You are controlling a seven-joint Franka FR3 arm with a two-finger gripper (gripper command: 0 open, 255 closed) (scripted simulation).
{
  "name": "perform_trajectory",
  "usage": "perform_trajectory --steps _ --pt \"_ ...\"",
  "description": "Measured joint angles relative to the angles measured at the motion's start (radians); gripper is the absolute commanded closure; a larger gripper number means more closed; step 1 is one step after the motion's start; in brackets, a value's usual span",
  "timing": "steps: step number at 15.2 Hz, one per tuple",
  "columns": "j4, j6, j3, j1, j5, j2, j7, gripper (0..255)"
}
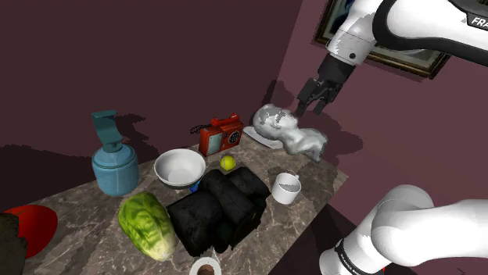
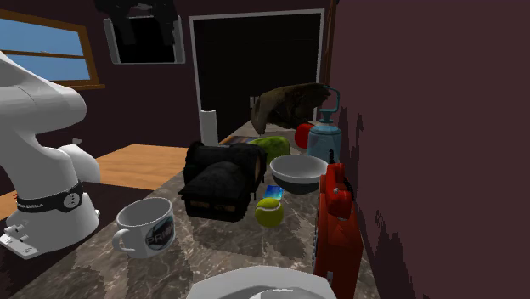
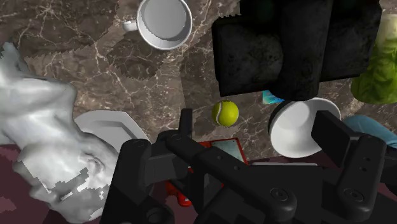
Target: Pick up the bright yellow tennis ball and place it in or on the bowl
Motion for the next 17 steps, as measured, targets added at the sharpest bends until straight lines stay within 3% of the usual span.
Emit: perform_trajectory --steps 2,7,17 --pt "-0.013 0.019 0.005 -0.001 0.002 0.004 0.007 0" --pt "-0.105 0.175 0.056 -0.009 0.014 0.051 0.071 0" --pt "-0.240 0.581 0.168 -0.042 0.010 0.288 0.219 0"
